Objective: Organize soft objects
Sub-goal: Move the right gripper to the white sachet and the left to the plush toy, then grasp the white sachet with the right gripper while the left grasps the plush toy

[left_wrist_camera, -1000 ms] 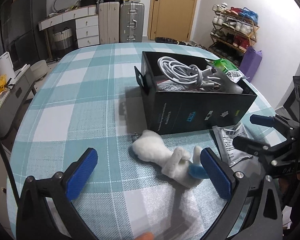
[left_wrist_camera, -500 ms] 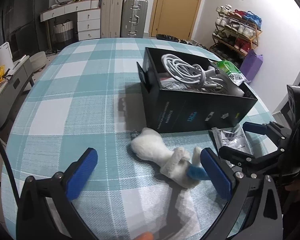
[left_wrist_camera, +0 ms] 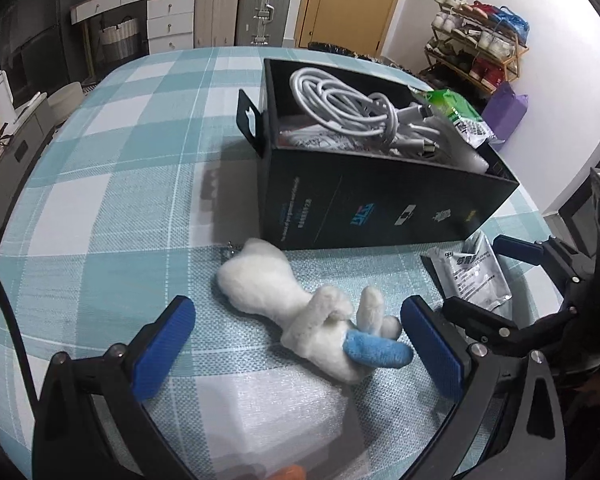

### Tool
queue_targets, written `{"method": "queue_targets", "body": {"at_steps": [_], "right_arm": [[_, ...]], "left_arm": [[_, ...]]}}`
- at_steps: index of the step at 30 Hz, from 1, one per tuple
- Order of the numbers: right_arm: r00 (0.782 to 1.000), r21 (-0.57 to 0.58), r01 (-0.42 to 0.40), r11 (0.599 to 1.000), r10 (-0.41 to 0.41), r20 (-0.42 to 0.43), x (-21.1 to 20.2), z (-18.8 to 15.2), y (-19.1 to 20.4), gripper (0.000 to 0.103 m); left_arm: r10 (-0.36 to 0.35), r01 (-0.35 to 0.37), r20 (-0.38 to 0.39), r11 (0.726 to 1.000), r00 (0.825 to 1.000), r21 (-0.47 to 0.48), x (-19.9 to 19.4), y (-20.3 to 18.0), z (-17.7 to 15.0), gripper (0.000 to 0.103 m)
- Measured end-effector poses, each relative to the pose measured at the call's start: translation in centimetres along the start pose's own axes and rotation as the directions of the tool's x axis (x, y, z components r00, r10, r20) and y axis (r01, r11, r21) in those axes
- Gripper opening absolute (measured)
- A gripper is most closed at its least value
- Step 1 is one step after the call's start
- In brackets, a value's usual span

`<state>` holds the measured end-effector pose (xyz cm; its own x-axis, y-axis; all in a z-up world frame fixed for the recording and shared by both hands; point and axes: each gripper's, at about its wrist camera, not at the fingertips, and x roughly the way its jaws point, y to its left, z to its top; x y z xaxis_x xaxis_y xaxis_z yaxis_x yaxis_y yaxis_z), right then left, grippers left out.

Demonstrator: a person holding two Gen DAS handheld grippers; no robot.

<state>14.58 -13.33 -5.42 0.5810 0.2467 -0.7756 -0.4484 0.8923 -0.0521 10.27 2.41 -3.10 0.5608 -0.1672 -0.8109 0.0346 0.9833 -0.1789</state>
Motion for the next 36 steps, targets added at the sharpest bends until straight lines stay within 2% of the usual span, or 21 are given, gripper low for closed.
{"method": "queue_targets", "body": {"at_steps": [8, 14, 18, 20, 21, 22, 23, 26, 28, 30, 36], "right_arm": [[1.000, -0.007, -0.001, 1.000, 0.001, -0.019, 0.0, 0.1, -0.1, 0.102], [1.000, -0.001, 0.001, 1.000, -0.001, 0.006, -0.3, -0.3, -0.1, 0.102], [1.000, -0.004, 0.003, 1.000, -0.003, 0.007, -0.3, -0.4, -0.1, 0.102], [1.000, -0.006, 0.002, 1.000, -0.002, 0.006, -0.3, -0.4, -0.1, 0.102], [1.000, -0.007, 0.001, 1.000, -0.001, 0.006, -0.4, -0.4, -0.1, 0.101], [1.000, -0.009, -0.001, 1.000, 0.001, 0.007, -0.4, -0.4, 0.0, 0.100], [1.000, -0.012, -0.003, 1.000, 0.003, 0.008, -0.5, -0.4, 0.0, 0.099], [1.000, -0.020, -0.009, 1.000, 0.009, 0.014, -0.7, -0.2, 0.3, 0.090], [1.000, -0.021, -0.009, 1.000, 0.009, 0.020, -0.9, -0.2, 0.4, 0.080], [1.000, -0.020, -0.008, 1.000, 0.009, 0.022, -1.1, -0.1, 0.3, 0.077], [0.999, -0.020, -0.015, 1.000, 0.016, 0.036, -1.5, 0.0, 0.2, 0.058]], "left_arm": [[0.027, -0.027, -0.001, 1.000, 1.000, -0.008, -0.1, 0.5, -0.2, 0.103], [0.037, -0.037, 0.008, 0.999, 0.999, 0.014, -0.6, 1.0, -0.9, 0.095], [0.048, -0.048, 0.017, 0.999, 0.999, 0.025, -0.8, 1.2, -0.8, 0.079], [0.036, -0.037, 0.026, 0.999, 0.999, 0.025, -1.0, 1.2, -0.8, 0.064], [0.028, -0.029, 0.031, 0.999, 0.999, 0.023, -1.1, 1.3, -0.7, 0.053], [0.016, -0.017, 0.036, 1.000, 0.999, 0.019, -1.1, 1.5, -0.7, 0.047], [0.011, -0.012, 0.037, 1.000, 0.999, 0.017, -1.2, 1.6, -0.7, 0.047], [-0.010, 0.010, 0.045, 1.000, 0.999, 0.006, -1.4, 1.9, -0.9, 0.043], [-0.018, 0.018, 0.052, 1.000, 0.999, 0.002, -1.6, 2.0, -1.1, 0.042], [-0.021, 0.021, 0.056, 1.000, 0.998, 0.002, -1.8, 2.0, -1.3, 0.042], [-0.030, 0.031, 0.083, 1.000, 0.996, -0.007, -2.7, 2.1, -2.1, 0.041]]}}
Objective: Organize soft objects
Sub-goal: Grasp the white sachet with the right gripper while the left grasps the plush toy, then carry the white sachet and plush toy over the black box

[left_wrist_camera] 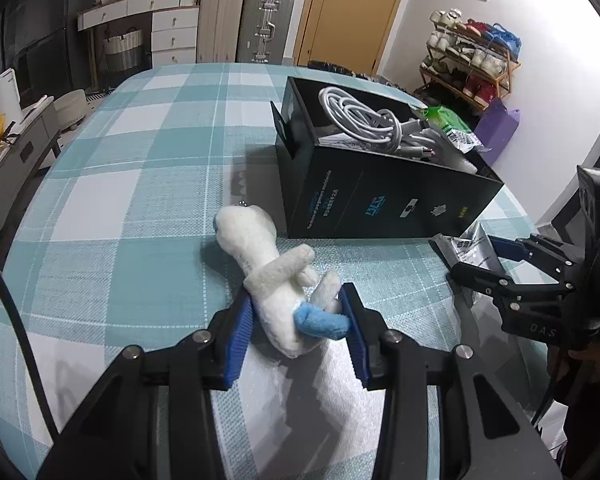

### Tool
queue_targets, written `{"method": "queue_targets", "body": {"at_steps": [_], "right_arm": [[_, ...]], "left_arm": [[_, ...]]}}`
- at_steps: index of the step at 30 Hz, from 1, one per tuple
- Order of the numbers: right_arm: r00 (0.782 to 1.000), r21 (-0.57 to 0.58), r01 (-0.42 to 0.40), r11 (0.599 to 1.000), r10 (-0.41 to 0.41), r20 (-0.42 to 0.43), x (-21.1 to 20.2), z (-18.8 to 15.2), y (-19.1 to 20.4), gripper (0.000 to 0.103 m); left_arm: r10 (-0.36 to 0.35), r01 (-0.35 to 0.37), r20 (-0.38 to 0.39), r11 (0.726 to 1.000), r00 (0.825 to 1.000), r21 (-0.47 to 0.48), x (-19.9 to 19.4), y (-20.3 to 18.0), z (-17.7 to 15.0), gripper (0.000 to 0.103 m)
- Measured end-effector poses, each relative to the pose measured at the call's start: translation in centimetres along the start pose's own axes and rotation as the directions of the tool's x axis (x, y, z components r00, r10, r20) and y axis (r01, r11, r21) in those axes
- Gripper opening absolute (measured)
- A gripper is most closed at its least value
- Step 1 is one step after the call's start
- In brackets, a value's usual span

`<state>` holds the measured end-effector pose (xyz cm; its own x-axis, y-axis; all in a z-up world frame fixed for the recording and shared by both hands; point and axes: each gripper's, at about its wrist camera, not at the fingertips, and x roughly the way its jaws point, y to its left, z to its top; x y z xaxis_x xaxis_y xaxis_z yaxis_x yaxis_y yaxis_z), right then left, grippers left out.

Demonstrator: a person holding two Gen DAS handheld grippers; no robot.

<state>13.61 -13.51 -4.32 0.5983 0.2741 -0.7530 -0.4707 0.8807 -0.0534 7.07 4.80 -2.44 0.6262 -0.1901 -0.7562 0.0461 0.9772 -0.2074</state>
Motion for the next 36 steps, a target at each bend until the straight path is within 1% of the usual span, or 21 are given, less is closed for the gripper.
{"method": "queue_targets", "body": {"at_steps": [1, 5, 8, 14, 20, 25, 31, 36], "right_arm": [[1.000, 0.000, -0.003, 1.000, 0.003, 0.003, 0.0, 0.0, 0.0, 0.055], [1.000, 0.000, -0.012, 1.000, 0.012, 0.011, -0.3, -0.1, 0.0, 0.051], [0.999, 0.011, -0.019, 1.000, 0.018, 0.037, -1.0, -0.3, -0.1, 0.051], [0.993, 0.013, -0.032, 0.999, 0.030, 0.118, -3.4, -0.6, -0.2, 0.051], [0.977, 0.011, -0.036, 0.999, 0.033, 0.212, -5.9, -0.6, -0.4, 0.051], [0.957, 0.009, -0.039, 0.999, 0.035, 0.289, -7.4, 0.0, -0.7, 0.051], [0.937, 0.012, -0.040, 0.999, 0.033, 0.347, -8.4, 1.3, -1.0, 0.051], [0.928, 0.025, -0.052, 0.998, 0.040, 0.369, -8.2, 2.6, -1.3, 0.051]], "left_arm": [[-0.001, 0.001, 0.007, 1.000, 1.000, -0.001, -0.3, 0.0, -0.1, 0.041], [-0.001, 0.001, 0.033, 1.000, 0.999, 0.001, -1.2, 0.0, 0.0, 0.041], [0.000, 0.000, 0.058, 1.000, 0.998, 0.003, -2.0, 0.0, 0.2, 0.041], [-0.003, 0.000, 0.125, 1.000, 0.992, 0.021, -3.7, -0.4, 1.1, 0.041], [-0.007, -0.002, 0.174, 0.999, 0.985, 0.052, -4.7, -1.1, 2.3, 0.041], [-0.018, 0.002, 0.202, 0.997, 0.979, 0.082, -5.0, -1.9, 3.5, 0.041], [-0.030, 0.002, 0.227, 0.992, 0.973, 0.125, -5.2, -2.9, 4.9, 0.041], [-0.043, 0.007, 0.243, 0.989, 0.969, 0.144, -5.1, -3.4, 6.1, 0.041]]}}
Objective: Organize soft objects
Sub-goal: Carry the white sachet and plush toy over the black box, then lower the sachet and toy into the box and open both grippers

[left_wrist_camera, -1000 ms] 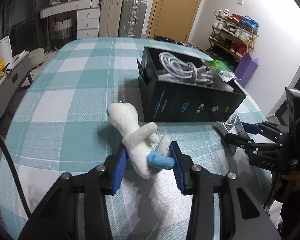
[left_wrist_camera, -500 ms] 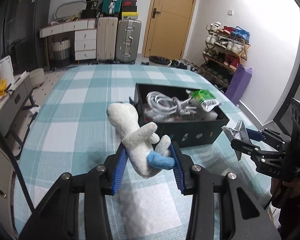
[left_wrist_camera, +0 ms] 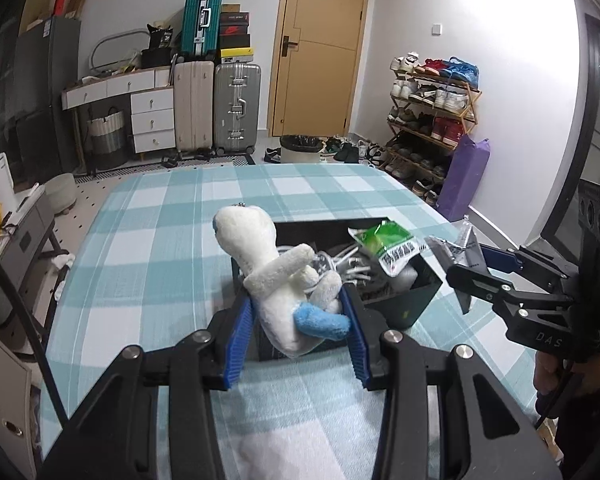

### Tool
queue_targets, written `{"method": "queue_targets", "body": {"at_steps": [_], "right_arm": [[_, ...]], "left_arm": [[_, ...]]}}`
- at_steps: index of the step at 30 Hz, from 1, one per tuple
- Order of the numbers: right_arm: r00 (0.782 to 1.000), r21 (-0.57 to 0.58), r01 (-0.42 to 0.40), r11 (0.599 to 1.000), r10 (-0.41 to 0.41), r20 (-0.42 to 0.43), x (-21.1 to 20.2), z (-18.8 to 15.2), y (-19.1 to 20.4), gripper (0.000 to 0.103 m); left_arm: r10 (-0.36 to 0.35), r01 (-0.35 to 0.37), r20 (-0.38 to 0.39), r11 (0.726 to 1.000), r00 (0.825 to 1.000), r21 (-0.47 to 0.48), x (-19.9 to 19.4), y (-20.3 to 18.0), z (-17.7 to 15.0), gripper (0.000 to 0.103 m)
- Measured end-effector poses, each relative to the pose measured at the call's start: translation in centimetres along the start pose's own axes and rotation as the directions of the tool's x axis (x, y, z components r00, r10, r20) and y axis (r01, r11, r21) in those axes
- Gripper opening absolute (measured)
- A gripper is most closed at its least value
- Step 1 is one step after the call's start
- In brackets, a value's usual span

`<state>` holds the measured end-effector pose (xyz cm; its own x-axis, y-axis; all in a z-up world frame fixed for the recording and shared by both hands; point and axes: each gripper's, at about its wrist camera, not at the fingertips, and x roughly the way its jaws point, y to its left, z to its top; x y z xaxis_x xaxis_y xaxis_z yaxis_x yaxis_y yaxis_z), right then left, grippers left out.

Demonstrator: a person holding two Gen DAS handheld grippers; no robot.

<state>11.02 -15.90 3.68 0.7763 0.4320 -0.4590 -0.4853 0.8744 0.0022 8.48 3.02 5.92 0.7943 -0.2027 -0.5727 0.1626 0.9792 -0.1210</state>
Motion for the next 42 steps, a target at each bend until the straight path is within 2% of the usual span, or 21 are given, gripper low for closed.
{"method": "queue_targets", "body": {"at_steps": [13, 19, 29, 33, 42], "right_arm": [[1.000, 0.011, 0.020, 1.000, -0.021, 0.013, 2.6, 2.1, -0.4, 0.051], [0.999, 0.025, 0.049, 0.998, -0.048, -0.020, 4.1, 2.4, -1.5, 0.051], [0.998, -0.006, 0.013, 1.000, -0.014, -0.060, 7.3, 2.5, -0.8, 0.051], [0.995, -0.014, -0.033, 0.999, 0.032, -0.096, 9.0, 2.7, -0.2, 0.051], [0.991, -0.036, -0.060, 0.998, 0.055, -0.126, 10.9, 2.5, 0.3, 0.051]], "left_arm": [[-0.016, 0.016, 0.004, 0.999, 1.000, 0.028, 2.8, 0.0, 2.2, 0.042], [-0.016, 0.016, -0.015, 0.999, 1.000, 0.043, 4.6, 0.0, 2.6, 0.042], [-0.017, 0.019, -0.048, 0.998, 0.999, 0.052, 6.7, 0.0, 2.7, 0.042], [-0.022, 0.025, -0.055, 0.998, 0.998, 0.050, 7.3, 0.1, 2.9, 0.042], [-0.036, 0.041, -0.079, 0.997, 0.996, 0.066, 8.4, -0.1, 2.8, 0.042]]}}
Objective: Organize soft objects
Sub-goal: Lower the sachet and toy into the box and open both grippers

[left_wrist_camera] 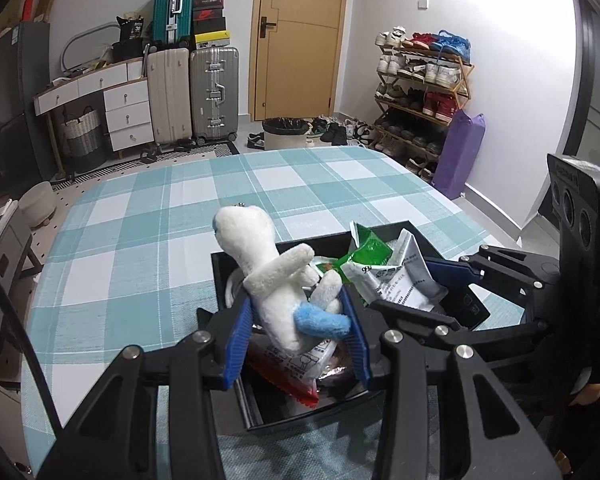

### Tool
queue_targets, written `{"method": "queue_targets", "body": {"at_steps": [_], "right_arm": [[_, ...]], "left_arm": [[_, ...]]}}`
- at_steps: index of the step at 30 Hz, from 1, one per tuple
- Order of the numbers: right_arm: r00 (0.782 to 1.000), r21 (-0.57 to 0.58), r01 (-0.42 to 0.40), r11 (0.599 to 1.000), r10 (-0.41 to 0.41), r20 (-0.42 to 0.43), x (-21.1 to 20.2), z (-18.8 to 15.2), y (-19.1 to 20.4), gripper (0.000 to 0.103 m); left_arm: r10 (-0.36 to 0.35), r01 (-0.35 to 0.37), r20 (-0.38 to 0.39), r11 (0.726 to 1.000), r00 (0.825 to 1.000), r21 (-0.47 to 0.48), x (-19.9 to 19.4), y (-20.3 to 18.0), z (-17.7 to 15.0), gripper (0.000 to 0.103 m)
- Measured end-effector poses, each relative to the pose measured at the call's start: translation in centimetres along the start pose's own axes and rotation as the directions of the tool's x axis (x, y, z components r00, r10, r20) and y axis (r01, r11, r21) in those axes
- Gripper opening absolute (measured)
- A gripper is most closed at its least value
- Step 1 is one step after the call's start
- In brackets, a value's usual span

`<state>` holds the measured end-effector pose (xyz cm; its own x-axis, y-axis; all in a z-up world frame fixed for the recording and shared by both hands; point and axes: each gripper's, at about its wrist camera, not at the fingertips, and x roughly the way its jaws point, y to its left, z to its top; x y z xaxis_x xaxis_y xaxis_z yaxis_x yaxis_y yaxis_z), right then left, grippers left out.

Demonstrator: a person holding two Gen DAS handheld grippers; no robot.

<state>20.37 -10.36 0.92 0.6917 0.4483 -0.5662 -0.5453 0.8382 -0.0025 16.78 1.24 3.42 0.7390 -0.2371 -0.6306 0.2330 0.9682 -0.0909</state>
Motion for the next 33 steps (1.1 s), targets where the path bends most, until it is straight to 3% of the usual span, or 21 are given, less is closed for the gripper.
{"method": "queue_targets", "body": {"at_steps": [9, 17, 21, 23, 25, 30, 33], "right_arm": [[0.998, -0.057, 0.053, 0.997, -0.054, -0.010, 0.3, 0.1, 0.0, 0.051], [0.998, -0.088, 0.055, 0.995, -0.056, -0.011, 0.5, 0.1, -0.1, 0.052], [0.997, -0.113, 0.071, 0.991, -0.070, 0.012, -0.2, 0.0, 0.0, 0.060], [0.997, -0.112, 0.076, 0.991, -0.072, 0.034, -0.9, -0.1, -0.2, 0.067], [0.997, -0.105, 0.063, 0.992, -0.058, 0.051, -1.8, -0.3, -0.4, 0.090], [0.992, -0.081, 0.108, 0.991, -0.101, 0.080, -3.8, -0.7, -0.9, 0.098], [0.990, -0.058, 0.114, 0.992, -0.109, 0.094, -4.6, -1.2, -1.3, 0.102]], "left_arm": [[-0.009, 0.011, -0.038, 0.999, 0.999, 0.046, 1.0, -1.0, -0.8, 0.042], [-0.012, 0.017, -0.060, 0.996, 0.998, 0.086, 1.1, -1.7, -1.5, 0.042], [-0.021, 0.027, -0.066, 0.997, 0.998, 0.078, 1.0, -1.5, -1.4, 0.045], [-0.017, 0.021, -0.067, 0.998, 0.998, 0.064, 0.8, -1.3, -1.3, 0.048], [-0.022, 0.025, -0.065, 0.998, 0.998, 0.058, 0.5, -1.2, -1.3, 0.055], [-0.020, 0.022, -0.034, 0.998, 0.999, 0.053, -0.9, -1.5, -1.5, 0.079], [-0.030, 0.030, -0.009, 0.999, 1.000, 0.045, -1.9, -1.7, -1.7, 0.086]]}}
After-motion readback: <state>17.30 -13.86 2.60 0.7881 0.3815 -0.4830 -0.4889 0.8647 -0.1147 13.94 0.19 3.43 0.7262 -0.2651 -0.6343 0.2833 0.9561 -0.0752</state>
